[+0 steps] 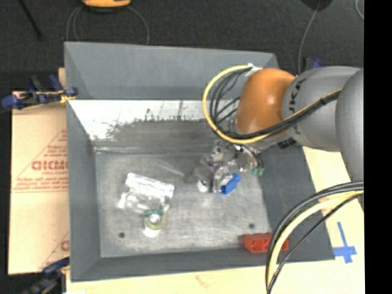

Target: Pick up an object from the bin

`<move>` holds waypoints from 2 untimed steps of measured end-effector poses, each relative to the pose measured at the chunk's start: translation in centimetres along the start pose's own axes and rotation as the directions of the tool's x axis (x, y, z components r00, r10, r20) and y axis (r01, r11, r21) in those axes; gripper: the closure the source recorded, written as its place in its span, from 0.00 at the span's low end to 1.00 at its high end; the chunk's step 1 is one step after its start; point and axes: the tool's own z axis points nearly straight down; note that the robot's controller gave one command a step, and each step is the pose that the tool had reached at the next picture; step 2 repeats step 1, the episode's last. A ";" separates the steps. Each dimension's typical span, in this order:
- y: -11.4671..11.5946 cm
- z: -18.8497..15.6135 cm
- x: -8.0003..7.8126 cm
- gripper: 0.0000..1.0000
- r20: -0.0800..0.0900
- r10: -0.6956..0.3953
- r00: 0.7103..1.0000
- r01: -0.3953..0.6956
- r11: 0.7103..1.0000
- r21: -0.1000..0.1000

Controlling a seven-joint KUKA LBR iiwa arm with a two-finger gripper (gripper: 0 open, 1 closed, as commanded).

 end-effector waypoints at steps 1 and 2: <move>-0.2 -8.2 -0.4 1.00 -0.004 0.005 1.000 -0.005 1.000 0.001; -0.2 -8.2 -0.4 1.00 -0.004 0.005 1.000 -0.005 1.000 0.001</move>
Offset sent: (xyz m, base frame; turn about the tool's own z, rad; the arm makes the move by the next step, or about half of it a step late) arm 0.0001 0.0001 0.0764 0.0000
